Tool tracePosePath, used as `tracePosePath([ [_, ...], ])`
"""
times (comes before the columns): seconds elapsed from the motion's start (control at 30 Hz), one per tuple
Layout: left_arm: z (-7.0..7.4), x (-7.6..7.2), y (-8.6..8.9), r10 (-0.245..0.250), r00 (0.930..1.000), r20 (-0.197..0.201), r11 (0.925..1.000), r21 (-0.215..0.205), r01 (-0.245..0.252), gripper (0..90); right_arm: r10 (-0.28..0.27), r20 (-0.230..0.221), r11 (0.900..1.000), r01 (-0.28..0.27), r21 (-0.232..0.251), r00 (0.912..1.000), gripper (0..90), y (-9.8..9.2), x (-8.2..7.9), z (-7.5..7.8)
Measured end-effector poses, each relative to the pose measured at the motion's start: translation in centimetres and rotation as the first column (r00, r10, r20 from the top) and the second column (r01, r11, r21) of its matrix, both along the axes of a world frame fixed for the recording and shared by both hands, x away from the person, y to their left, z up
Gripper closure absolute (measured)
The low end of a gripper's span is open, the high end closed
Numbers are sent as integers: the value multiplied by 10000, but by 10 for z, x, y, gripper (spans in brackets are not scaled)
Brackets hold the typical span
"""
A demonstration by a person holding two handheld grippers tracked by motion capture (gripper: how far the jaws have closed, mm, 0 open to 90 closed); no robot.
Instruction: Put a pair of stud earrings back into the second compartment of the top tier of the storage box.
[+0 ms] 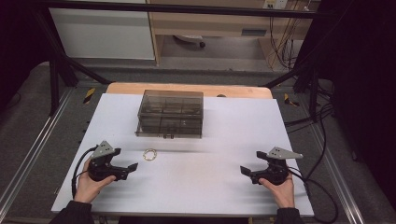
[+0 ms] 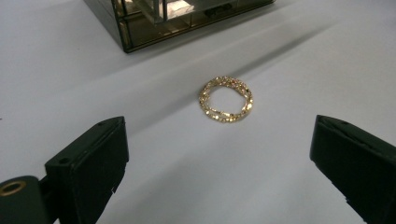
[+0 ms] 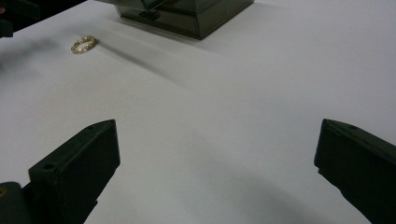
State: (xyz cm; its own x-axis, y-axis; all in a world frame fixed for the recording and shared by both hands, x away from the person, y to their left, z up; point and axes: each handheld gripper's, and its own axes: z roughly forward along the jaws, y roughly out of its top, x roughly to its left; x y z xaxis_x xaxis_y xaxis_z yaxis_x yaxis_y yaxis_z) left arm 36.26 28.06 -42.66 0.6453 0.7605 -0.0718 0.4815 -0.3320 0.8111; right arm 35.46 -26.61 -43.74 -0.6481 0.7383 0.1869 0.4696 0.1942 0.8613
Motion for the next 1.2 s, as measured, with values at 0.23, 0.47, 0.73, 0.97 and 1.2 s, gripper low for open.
tracePosePath([
  [0.23,9,4,-3,8,10000,-21,10000,49,-7,47,-21,15,10000,21,-12,10000,7,0,-1,0],
  [0.47,14,18,-11,17,9999,-147,9998,199,-14,55,-30,-30,9999,30,-102,10000,7,0,-1,0],
  [0.73,10,34,-25,56,9992,-405,9984,568,-33,87,-30,-42,9999,29,-143,10000,7,0,-1,0],
  [0.97,3,41,-32,104,9981,-604,9934,1143,-34,158,-35,-13,9999,35,-161,10000,6,1,0,-1],
  [1.2,-6,49,-42,195,9975,-679,9900,1407,-98,270,-15,-24,9998,15,-178,10000,6,1,0,-1],
])
